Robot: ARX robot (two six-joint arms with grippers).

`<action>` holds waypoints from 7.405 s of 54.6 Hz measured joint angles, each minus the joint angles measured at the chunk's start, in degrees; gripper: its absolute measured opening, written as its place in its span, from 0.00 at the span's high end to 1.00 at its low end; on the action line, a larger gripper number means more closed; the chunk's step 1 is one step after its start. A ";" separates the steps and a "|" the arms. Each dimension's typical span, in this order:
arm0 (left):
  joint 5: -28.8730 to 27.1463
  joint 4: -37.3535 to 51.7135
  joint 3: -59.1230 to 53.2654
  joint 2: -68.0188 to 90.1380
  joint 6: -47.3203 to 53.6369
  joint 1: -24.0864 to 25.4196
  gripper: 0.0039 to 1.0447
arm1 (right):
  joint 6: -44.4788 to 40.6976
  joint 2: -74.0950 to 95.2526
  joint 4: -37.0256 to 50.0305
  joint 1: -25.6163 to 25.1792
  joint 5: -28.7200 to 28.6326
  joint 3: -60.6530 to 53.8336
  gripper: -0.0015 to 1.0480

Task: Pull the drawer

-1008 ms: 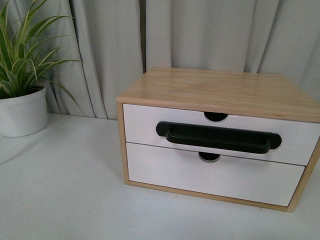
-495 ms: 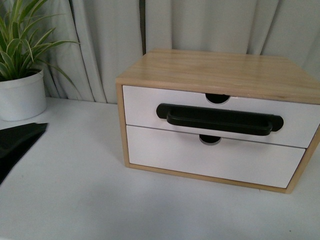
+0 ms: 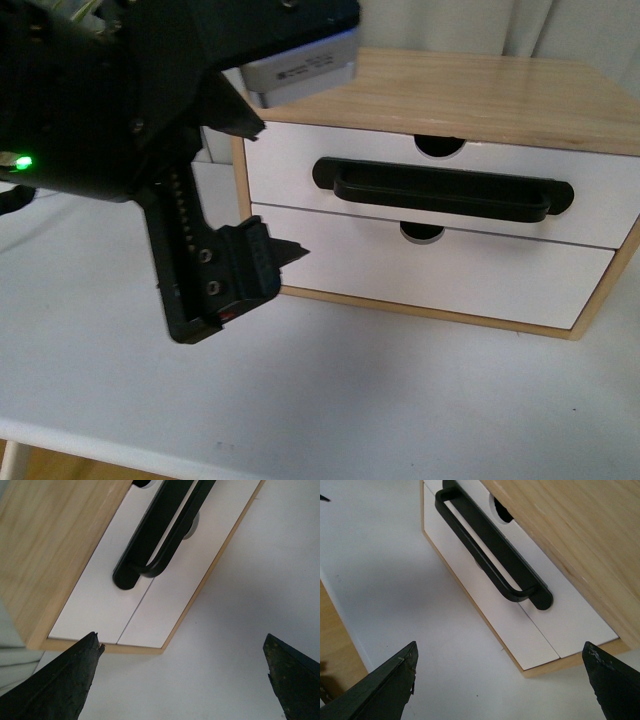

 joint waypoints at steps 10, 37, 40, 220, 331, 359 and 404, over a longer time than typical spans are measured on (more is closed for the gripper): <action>0.22 -2.64 7.50 7.41 2.43 -2.29 0.05 | -4.44 5.38 0.94 2.25 0.04 2.21 0.09; -0.02 -6.54 14.75 15.61 7.61 -3.87 0.05 | -12.02 16.31 10.08 7.56 -0.24 4.09 0.09; 0.00 -6.58 15.19 16.20 7.72 -3.98 0.05 | -12.11 17.27 10.82 7.93 -0.22 4.37 0.09; 1.53 -18.62 10.03 6.80 4.17 -10.38 0.05 | -24.96 8.76 -15.26 5.66 -12.15 5.01 0.09; -13.40 -5.57 -44.87 -82.47 -52.00 22.84 0.96 | 38.10 -62.05 5.44 -1.16 29.94 -33.40 0.99; -12.79 -5.44 -48.37 -85.99 -52.15 24.00 0.96 | 38.14 -65.83 6.10 -1.14 30.01 -37.68 0.99; -12.79 -5.44 -48.37 -85.99 -52.19 24.00 0.06 | 38.27 -65.94 6.10 -1.11 30.03 -37.68 0.08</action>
